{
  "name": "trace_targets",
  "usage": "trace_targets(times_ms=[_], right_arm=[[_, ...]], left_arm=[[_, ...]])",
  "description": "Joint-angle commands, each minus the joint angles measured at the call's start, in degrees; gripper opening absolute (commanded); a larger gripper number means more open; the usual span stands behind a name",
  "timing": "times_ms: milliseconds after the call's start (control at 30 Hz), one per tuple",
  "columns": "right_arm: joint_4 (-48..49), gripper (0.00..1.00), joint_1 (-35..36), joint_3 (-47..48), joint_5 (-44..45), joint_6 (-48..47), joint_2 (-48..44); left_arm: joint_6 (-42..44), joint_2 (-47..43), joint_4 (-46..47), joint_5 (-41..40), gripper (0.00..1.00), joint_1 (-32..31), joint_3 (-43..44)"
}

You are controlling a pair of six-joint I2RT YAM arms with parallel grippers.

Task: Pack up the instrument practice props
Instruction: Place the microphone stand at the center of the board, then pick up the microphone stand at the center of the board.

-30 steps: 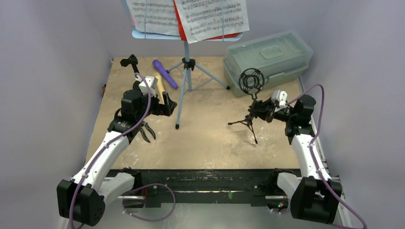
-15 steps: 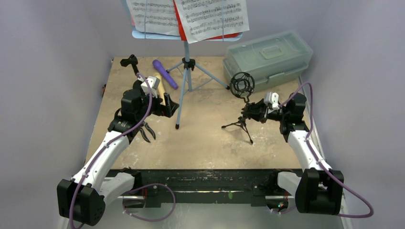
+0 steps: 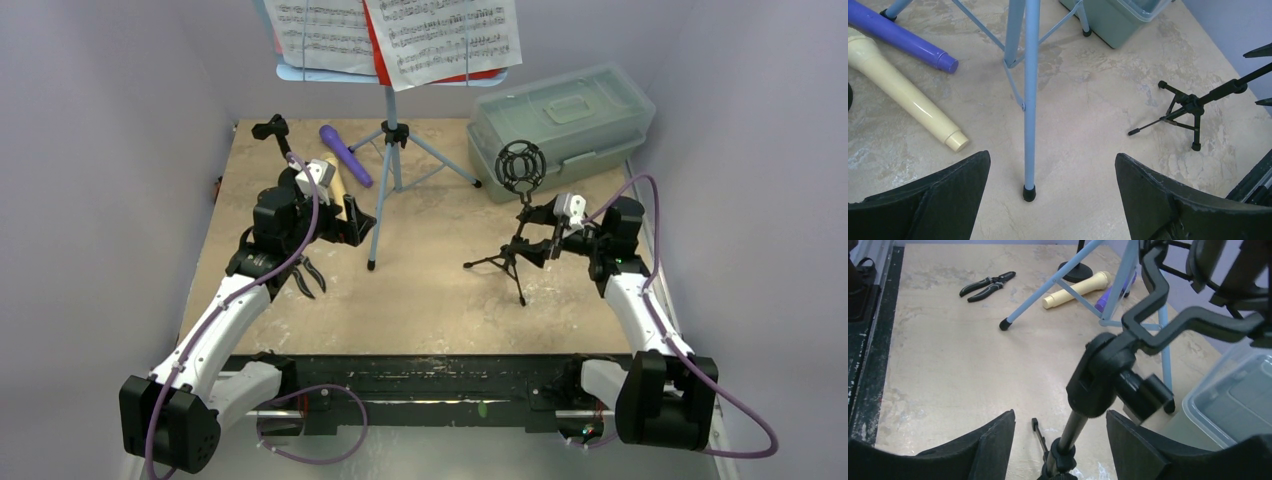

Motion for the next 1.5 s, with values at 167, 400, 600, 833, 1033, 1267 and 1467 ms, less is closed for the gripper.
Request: trace_targets(times_ms=[167, 400, 600, 833, 1033, 1267, 1467], right_arm=[[-13.0, 0.82, -7.7, 2.3, -3.4, -8.8, -1.5], [-33.4, 0.87, -9.6, 6.8, -2.8, -26.3, 1.3], [-44.9, 0.85, -9.7, 9.9, -3.3, -37.8, 6.4], [-47.0, 0.82, -9.6, 10.4, -2.1, -40.9, 8.3], [-45.9, 0.81, -9.6, 10.4, -1.4, -39.3, 8.0], [-50.8, 0.83, -9.8, 15.3, 2.1, -37.3, 8.1], [-55.2, 0.83, -11.5, 18.6, 5.8, -36.9, 6.7]], left_arm=[[1.2, -1.2, 2.3, 1.3, 0.95, 0.5, 0.7], [1.1, -1.7, 2.4, 1.6, 0.95, 0.5, 0.6], [1.1, -1.8, 2.5, 1.7, 0.95, 0.5, 0.6], [1.2, -1.7, 2.8, 2.7, 0.95, 0.5, 0.5], [1.3, -1.8, 3.7, 5.5, 0.95, 0.5, 0.2], [0.2, -2.3, 12.4, 19.0, 0.95, -0.1, -2.7], [5.7, -4.6, 13.0, 17.6, 0.96, -9.3, -5.2]])
